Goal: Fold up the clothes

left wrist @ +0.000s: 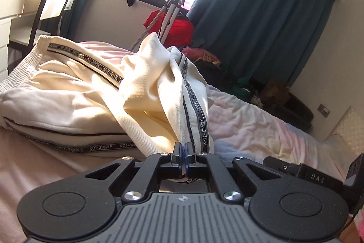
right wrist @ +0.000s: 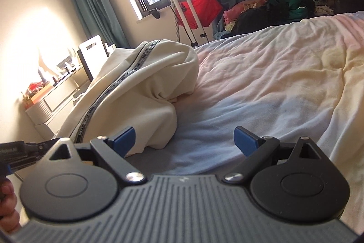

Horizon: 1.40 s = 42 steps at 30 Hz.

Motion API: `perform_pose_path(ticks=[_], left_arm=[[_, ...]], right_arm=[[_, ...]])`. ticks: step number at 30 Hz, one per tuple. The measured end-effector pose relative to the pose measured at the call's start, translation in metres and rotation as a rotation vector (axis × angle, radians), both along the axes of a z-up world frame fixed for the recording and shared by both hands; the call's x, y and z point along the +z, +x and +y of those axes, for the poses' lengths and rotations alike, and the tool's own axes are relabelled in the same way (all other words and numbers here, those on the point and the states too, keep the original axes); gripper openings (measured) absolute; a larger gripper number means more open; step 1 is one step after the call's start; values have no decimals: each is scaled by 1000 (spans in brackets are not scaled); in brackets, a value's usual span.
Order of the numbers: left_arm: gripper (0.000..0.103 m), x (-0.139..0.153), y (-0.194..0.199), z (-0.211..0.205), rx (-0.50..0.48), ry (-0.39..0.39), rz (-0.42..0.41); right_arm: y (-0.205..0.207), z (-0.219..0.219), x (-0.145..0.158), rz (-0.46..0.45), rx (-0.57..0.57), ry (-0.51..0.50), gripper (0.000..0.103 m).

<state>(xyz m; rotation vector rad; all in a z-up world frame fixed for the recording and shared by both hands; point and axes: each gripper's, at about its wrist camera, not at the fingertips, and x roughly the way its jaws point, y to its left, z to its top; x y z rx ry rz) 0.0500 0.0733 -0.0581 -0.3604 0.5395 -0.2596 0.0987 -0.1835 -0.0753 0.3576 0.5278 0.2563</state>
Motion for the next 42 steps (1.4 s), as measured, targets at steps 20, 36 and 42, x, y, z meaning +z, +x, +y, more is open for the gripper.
perform_pose_path(ticks=[20,36,42], left_arm=[[2,-73,39,45,-61,-253,87],[2,-51,12,5,-132,-139,-23],[2,-45,-5,-20,-165,-19,-36]], right_arm=[[323,137,48,233,-9,-136,68],[214,10,90,129,-229,-132,11],[98,-75,63,165,-346,48,11]])
